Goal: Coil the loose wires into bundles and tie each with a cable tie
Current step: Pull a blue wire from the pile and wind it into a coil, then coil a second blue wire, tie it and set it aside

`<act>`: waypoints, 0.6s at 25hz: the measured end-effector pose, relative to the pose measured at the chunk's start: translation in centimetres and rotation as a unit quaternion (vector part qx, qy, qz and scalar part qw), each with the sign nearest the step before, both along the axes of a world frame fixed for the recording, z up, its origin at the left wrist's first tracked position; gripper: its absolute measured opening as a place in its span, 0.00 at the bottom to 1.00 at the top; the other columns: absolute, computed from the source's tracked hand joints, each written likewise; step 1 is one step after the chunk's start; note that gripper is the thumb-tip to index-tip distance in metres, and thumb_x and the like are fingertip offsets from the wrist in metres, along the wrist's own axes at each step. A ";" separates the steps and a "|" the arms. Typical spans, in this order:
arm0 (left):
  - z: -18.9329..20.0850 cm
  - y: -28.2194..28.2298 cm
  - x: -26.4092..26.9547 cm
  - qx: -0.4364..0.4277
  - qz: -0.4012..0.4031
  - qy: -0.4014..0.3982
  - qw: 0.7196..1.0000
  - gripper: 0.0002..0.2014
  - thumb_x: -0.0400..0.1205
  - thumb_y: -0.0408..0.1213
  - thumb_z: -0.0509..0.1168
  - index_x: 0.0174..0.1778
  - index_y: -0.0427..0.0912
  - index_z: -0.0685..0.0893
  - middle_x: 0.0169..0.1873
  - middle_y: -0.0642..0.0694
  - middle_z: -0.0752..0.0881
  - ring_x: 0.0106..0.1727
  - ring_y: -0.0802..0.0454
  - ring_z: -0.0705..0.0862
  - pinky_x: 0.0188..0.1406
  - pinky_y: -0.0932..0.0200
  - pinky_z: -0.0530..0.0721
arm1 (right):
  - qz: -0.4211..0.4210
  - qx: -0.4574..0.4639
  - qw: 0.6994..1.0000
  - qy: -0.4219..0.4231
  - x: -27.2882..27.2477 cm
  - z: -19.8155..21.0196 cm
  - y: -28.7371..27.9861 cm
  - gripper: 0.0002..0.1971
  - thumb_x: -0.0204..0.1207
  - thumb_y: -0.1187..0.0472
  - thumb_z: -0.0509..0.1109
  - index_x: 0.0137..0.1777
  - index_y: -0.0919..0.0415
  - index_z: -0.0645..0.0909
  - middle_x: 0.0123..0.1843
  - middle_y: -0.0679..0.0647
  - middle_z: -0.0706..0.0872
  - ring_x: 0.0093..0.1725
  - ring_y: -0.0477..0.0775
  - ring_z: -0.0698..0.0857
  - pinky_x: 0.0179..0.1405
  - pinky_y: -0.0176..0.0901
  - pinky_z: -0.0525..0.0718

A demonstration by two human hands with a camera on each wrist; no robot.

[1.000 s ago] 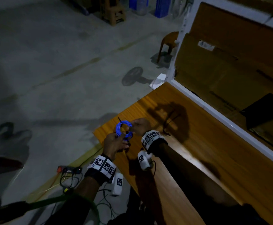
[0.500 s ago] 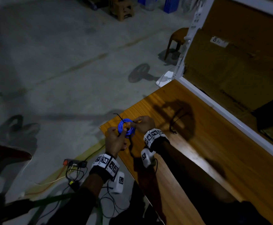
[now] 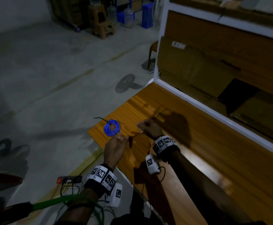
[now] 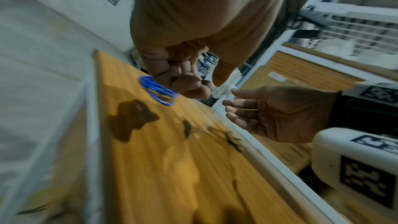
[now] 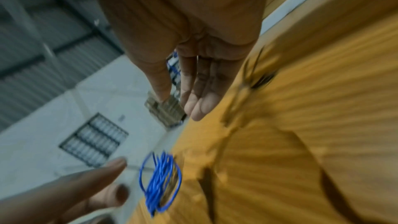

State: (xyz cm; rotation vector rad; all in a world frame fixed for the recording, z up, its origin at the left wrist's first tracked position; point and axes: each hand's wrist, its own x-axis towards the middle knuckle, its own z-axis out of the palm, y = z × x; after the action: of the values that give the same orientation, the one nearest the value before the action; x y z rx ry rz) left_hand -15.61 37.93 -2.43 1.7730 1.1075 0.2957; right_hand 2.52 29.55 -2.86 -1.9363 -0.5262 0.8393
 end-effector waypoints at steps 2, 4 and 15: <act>1.2 -3.0 1.5 -0.019 -0.059 -0.008 0.998 0.14 0.82 0.55 0.69 0.43 0.48 0.84 0.37 0.47 0.90 0.35 0.50 0.89 0.35 0.47 0.90 | -0.025 0.023 0.999 0.000 -0.1 1.4 -4.3 0.09 0.80 0.49 0.74 0.51 0.54 0.89 0.40 0.52 0.91 0.39 0.49 0.89 0.45 0.47 0.87; 2.4 -6.2 3.3 -0.062 -0.138 -0.022 0.988 0.11 0.84 0.51 0.69 0.45 0.46 0.85 0.37 0.44 0.90 0.31 0.51 0.86 0.29 0.54 0.83 | -0.067 0.034 0.997 -0.011 -0.1 2.3 -9.2 0.11 0.80 0.50 0.75 0.55 0.56 0.89 0.41 0.52 0.93 0.36 0.45 0.89 0.39 0.41 0.86; 6.8 -24.0 12.8 -0.076 -0.552 -0.021 0.830 0.13 0.86 0.52 0.65 0.50 0.45 0.84 0.37 0.47 0.88 0.32 0.57 0.84 0.28 0.64 0.77 | -0.361 0.029 0.932 -0.026 -1.6 4.6 -37.0 0.04 0.79 0.57 0.76 0.51 0.55 0.89 0.41 0.49 0.93 0.38 0.46 0.91 0.38 0.40 0.89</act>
State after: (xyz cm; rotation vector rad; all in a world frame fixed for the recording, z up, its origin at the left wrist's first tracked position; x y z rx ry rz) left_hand -2.81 13.95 4.33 1.9439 -0.0615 -0.4512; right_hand 0.93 -7.41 1.70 -1.8917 0.1478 0.2917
